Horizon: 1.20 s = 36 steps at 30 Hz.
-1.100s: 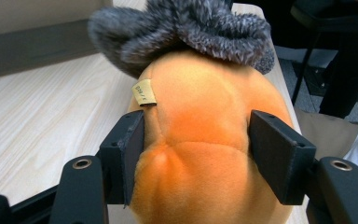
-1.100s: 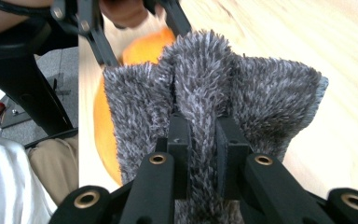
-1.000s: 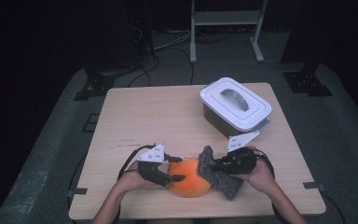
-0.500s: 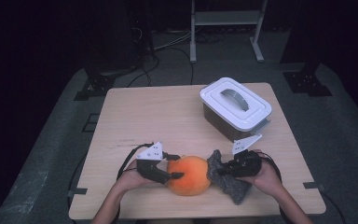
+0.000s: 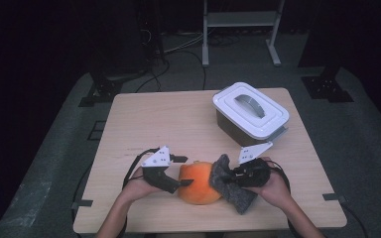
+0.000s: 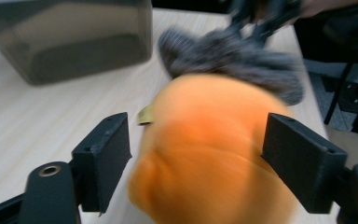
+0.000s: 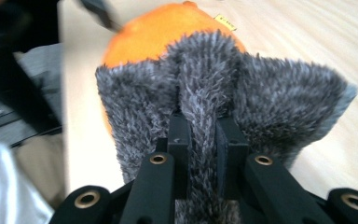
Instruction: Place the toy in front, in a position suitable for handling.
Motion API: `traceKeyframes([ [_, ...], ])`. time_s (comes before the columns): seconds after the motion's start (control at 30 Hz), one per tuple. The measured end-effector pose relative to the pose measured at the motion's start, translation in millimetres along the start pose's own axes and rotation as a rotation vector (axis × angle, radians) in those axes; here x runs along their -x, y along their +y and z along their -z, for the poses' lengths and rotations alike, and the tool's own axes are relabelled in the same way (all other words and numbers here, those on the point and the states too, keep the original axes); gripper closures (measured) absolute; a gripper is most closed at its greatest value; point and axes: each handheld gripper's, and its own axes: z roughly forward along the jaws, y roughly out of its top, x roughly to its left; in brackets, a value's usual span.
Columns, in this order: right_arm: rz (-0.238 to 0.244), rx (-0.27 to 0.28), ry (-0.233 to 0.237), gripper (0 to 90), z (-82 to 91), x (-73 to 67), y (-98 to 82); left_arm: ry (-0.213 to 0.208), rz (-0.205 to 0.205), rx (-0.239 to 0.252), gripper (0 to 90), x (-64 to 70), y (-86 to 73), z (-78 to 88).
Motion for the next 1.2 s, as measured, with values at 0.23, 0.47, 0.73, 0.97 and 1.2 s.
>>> traceKeyframes([
  [0.23,-0.069,0.026,-0.016,77.9,0.3,19.2,-4.3,-0.05,0.048,-0.094,23.0,-4.5,-18.7,-14.0],
  [0.47,-0.003,0.076,-0.031,78.0,15.8,0.6,10.1,-0.036,0.083,-0.075,34.7,-4.0,-17.0,-18.9],
  [0.73,0.068,0.001,-0.047,78.0,3.1,-10.1,14.3,-0.048,0.053,-0.063,21.6,0.5,-11.0,-18.9],
  [0.97,0.014,0.001,-0.079,78.1,11.5,5.3,-2.2,-0.064,0.029,-0.05,25.0,3.2,-8.9,-27.7],
  [1.2,0.009,0.042,-0.091,78.4,27.8,3.4,-1.9,-0.026,0.036,-0.028,43.0,7.5,2.5,-32.8],
])
